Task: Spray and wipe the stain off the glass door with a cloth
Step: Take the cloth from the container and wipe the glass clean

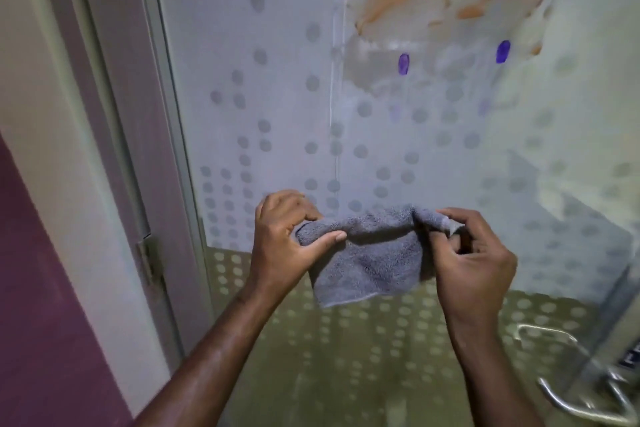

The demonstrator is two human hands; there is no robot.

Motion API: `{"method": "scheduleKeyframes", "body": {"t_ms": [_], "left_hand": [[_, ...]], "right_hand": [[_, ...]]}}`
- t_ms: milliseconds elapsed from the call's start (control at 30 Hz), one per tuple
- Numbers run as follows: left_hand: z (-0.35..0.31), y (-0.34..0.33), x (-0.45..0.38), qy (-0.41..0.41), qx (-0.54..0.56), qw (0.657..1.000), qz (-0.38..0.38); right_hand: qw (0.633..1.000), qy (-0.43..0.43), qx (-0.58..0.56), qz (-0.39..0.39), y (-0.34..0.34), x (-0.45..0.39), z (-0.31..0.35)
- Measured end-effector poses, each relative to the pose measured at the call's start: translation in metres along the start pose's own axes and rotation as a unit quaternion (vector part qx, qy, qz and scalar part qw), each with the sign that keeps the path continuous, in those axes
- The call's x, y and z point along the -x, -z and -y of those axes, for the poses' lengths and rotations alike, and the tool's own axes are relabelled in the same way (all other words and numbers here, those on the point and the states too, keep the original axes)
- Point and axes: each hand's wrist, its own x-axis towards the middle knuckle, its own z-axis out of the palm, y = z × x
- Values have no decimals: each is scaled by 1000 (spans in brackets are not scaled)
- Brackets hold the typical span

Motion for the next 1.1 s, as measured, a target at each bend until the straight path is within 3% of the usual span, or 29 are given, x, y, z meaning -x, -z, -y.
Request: {"method": "scheduleKeyframes", "body": {"t_ms": [167,300,400,633,867,1100], "left_hand": [[16,-2,-23,-68,-45,997,-13],[18,-3,-33,-94,-51,994,-1],[20,-5,-36,-117,-61,991,10],[28,-15,-32,-122,-81,989,-2],[47,-11,-29,-154,-126,979,44],[62,15,-88,-193,-171,966,-14]], "right_hand": [[989,-69,-55,-118,-36,9,38],[968,-54,-53,-238,-71,11,64],[961,-21,-51,-271,-99,12,67],[960,139,129,-208,-143,12,36],[944,151,270,-114,-145,-3,26],[910,138,374,-111,-152,-6,17]]}}
